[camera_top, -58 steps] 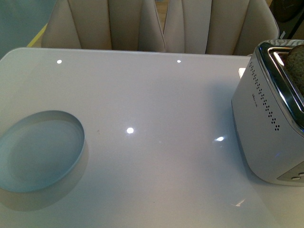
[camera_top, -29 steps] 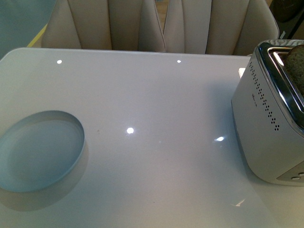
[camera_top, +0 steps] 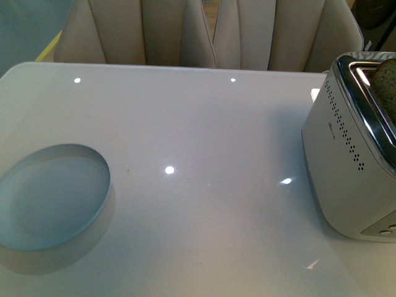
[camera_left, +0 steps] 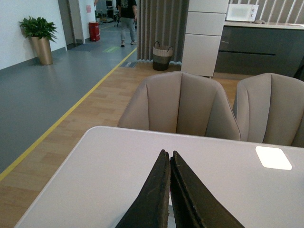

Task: Left arm holds plate, right arm toasts bread

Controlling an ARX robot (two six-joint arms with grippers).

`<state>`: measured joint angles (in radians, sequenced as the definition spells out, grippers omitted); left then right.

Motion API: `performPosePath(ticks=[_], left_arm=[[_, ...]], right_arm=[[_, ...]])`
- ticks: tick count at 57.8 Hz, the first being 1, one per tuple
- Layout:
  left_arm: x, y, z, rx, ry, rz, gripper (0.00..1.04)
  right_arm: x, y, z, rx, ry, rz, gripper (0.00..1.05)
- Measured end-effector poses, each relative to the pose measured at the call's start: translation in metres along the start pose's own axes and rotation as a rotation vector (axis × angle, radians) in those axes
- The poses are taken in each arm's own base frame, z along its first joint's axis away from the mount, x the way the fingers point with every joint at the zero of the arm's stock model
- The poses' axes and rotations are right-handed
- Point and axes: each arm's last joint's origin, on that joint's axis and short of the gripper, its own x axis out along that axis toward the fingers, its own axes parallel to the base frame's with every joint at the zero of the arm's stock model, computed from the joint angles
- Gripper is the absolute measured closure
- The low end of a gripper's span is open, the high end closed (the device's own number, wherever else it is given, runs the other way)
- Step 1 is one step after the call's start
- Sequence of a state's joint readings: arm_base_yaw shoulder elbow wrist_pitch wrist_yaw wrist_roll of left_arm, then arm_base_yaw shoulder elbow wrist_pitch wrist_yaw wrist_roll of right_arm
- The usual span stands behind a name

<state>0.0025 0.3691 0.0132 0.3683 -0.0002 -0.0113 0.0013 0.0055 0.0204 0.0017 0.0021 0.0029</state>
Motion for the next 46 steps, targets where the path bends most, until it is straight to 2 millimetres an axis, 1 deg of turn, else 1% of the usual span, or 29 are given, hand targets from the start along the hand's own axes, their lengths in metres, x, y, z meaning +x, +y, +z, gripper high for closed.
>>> performPosePath(ticks=[27,30,32,46], left_arm=[[-0.013,0.0,0.0,0.0,0.0,0.0,1.02],[-0.018,0.0,-0.004,0.0,0.031,0.0,1.02],[-0.022,0.0,-0.004,0.0,0.017,0.0,1.02],[-0.024,0.0,-0.003,0.0,0.004,0.0,1.02]], right_arm=[[0.0,0.0,0.0,0.0,0.0,0.0,0.09],[0.0,0.0,0.0,0.0,0.0,0.0,0.09],[0.0,0.0,0.0,0.0,0.0,0.0,0.09],[0.0,0.0,0.0,0.0,0.0,0.0,0.09]])
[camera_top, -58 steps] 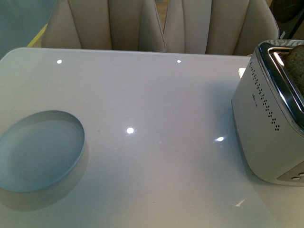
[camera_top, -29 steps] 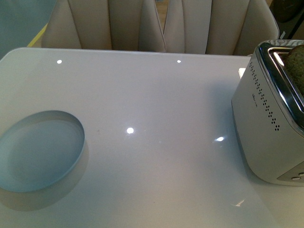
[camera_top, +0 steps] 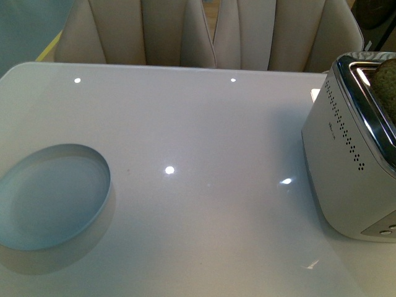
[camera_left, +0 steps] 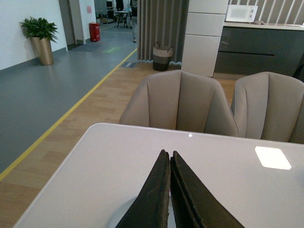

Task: Left arm holds plate, right arm toasts bread

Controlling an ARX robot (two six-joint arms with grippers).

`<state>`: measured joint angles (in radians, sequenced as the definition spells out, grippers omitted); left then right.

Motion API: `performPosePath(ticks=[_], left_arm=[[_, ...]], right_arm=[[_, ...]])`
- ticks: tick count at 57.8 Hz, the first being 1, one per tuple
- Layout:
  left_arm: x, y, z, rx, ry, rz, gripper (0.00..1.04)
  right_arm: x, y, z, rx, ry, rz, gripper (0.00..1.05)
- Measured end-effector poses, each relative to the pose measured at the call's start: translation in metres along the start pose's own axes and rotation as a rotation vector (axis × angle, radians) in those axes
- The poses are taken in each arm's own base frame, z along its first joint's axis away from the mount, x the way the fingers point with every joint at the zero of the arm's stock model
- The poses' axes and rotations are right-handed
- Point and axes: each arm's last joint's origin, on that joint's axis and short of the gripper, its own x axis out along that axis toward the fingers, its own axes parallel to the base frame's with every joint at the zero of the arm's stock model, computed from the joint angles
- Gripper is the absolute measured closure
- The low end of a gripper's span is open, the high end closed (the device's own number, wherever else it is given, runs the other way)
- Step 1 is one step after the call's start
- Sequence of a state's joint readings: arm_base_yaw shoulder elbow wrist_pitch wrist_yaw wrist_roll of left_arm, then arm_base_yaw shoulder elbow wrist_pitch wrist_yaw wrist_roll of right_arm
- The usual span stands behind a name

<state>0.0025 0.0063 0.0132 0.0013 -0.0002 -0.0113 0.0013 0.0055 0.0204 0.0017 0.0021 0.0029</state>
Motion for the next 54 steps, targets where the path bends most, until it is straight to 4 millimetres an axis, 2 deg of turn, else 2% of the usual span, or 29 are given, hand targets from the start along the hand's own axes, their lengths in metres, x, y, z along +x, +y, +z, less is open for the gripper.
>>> performPosePath(ticks=[5,10,13,33,54], left_arm=[[0.0,0.0,0.0,0.0,0.0,0.0,1.02],[0.0,0.0,0.0,0.0,0.0,0.0,0.78],[0.0,0.0,0.0,0.0,0.0,0.0,0.67],[0.0,0.0,0.0,0.0,0.0,0.0,0.07],[0.0,0.0,0.0,0.002,0.0,0.0,0.07]], right_arm=[[0.0,0.0,0.0,0.0,0.0,0.0,0.09],[0.0,0.0,0.0,0.0,0.0,0.0,0.09],[0.0,0.0,0.0,0.0,0.0,0.0,0.09],[0.0,0.0,0.0,0.0,0.0,0.0,0.09],[0.0,0.0,0.0,0.0,0.0,0.0,0.09]])
